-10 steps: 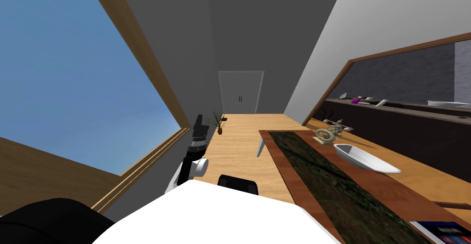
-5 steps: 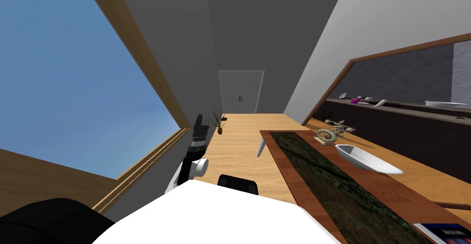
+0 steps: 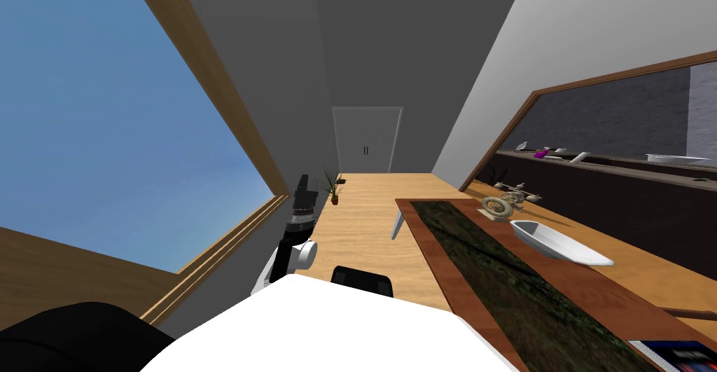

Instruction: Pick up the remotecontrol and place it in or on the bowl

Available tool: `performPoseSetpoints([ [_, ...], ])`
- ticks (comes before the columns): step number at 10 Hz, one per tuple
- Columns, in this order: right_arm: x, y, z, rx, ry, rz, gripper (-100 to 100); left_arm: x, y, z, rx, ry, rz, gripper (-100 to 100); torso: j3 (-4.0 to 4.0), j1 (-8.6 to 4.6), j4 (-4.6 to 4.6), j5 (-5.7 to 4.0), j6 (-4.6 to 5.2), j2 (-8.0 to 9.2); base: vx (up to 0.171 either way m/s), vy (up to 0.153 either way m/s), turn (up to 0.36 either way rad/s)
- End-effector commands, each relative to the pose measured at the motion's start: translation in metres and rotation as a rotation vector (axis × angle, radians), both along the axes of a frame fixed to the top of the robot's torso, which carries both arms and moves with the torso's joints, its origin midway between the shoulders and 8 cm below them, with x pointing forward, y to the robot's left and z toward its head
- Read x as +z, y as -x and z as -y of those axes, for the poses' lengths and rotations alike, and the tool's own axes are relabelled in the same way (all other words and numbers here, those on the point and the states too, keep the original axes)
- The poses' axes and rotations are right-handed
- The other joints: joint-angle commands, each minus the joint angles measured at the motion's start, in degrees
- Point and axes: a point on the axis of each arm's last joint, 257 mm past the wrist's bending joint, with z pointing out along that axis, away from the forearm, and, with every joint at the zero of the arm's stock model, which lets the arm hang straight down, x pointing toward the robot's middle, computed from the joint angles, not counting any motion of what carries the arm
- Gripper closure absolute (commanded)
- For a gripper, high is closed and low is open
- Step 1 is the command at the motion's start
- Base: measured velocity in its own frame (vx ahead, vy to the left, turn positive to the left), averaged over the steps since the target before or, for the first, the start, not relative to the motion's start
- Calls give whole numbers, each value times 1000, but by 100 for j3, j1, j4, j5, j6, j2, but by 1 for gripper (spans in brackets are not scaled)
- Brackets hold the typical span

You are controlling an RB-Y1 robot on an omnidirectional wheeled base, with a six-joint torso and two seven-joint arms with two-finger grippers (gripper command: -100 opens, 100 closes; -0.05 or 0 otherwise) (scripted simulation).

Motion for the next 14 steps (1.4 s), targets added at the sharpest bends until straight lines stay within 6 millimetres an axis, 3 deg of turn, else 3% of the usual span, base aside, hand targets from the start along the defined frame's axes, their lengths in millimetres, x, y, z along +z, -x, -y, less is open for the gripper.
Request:
performPoseSetpoints([
  [1, 12, 0, 6, -4, 2, -2, -100, 0, 0, 0, 0, 0, 0, 0, 0, 0, 0, 0, 0, 0, -17, 16, 14],
  [10, 49, -12, 24, -7, -7, 8, -100, 0, 0, 0, 0, 0, 0, 0, 4, 10, 2, 2, 0, 7, -19, 22, 11],
  [12, 48, -10, 24, -8, -7, 7, -100, 0, 0, 0, 0, 0, 0, 0, 3, 6, 1, 1, 1, 4, -6, 7, 1],
  [13, 48, -11, 24, -7, -8, 9, 0, 0, 0, 0, 0, 0, 0, 0, 2, 3, 1, 0, 1, 2, 0, 0, 0],
  [14, 48, -11, 24, -8, -8, 9, 0, 0, 0, 0, 0, 0, 0, 0, 1, 1, 1, 0, 1, 1, 0, 0, 0],
])
